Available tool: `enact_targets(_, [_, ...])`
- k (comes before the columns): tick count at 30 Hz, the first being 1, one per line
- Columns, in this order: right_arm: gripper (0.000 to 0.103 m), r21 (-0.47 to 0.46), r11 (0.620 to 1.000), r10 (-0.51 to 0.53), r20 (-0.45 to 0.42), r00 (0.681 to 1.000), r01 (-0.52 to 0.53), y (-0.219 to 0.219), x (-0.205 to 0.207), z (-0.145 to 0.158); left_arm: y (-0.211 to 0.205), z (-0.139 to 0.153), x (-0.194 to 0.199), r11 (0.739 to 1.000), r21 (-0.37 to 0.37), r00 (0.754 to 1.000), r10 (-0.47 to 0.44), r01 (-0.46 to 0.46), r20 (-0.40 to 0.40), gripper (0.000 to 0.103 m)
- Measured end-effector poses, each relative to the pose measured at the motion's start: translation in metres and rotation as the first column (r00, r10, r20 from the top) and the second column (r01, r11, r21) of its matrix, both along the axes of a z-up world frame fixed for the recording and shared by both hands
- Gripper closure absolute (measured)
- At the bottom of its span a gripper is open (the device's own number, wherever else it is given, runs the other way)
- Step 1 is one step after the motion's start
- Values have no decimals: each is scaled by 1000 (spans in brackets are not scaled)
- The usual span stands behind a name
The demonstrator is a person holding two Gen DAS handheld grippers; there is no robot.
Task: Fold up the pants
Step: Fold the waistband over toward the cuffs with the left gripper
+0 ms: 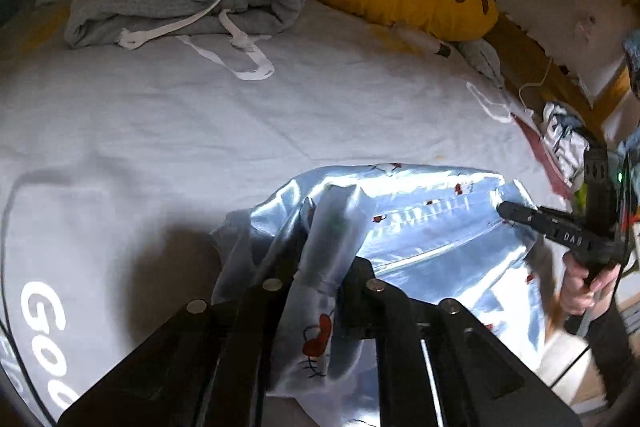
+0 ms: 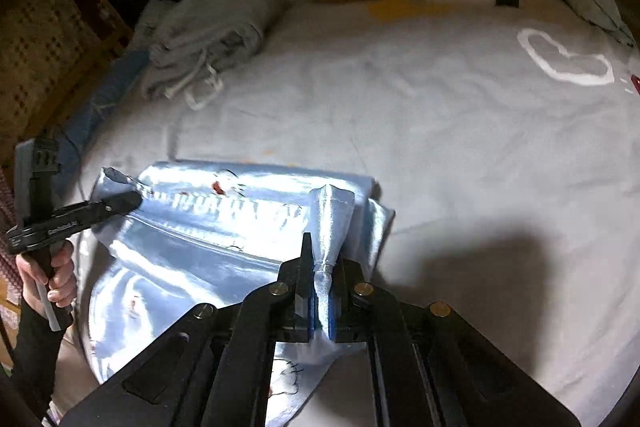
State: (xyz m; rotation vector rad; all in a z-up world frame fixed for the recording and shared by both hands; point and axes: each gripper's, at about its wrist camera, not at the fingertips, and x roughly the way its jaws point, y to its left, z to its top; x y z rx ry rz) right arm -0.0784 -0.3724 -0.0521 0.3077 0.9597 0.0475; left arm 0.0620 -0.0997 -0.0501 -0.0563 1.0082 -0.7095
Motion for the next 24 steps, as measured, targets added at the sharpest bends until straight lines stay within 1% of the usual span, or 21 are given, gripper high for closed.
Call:
enact_targets(3, [100,-42,999,-5,1,1000,5,5,-1,-7,6,-7,2,1000,-31,1000,1,-2,-14,90])
enact_targets(5, [98,-89,996,3,12,1000,-2,10,-2,-4,7,-3,-2,1000,-23,1000,7,-7,6,89])
enact_targets(6, [97,-109,994,2,14,1000,-1,12,-2,-2,7,1,-5,1000,-7,999,7,-7,32,85])
enact_targets(7, [91,-138,990,-2,18,1000,5,14,-2,-1,6,5,-8,1000,16,998,11,-12,61,76])
enact_targets(8, [83,-174,985,-12,24,1000,16,16,-3,1,7,9,-12,999,43,995,21,-25,95,70])
enact_targets(9, [76,-200,980,-18,28,999,23,16,-4,3,9,11,-14,997,64,992,35,-43,121,58])
enact_targets(10, [68,-235,971,-31,36,999,39,17,-5,4,12,13,-16,995,80,989,50,-61,141,55])
enact_targets(11, [65,-238,970,-34,39,999,42,16,-5,6,15,14,-17,994,82,988,54,-67,145,55])
enact_targets(13, [65,-214,975,-45,33,998,51,13,-6,8,23,15,-17,994,78,988,70,-82,141,55])
enact_targets(15, [65,-184,980,-66,37,997,72,5,-11,12,27,20,-22,991,80,983,90,-104,160,55])
enact_targets(17, [65,-185,978,-88,71,994,100,3,-19,21,29,28,-31,989,96,974,95,-117,204,56])
enact_targets(18, [65,-200,973,-94,108,990,115,4,-27,29,28,34,-37,988,101,969,94,-119,228,56])
enact_targets(21, [65,-205,972,-82,176,981,118,8,-48,45,28,50,-53,992,85,959,71,-98,276,55])
enact_targets(24, [64,-171,979,-66,229,971,107,12,-72,56,25,61,-64,995,69,955,54,-78,290,47])
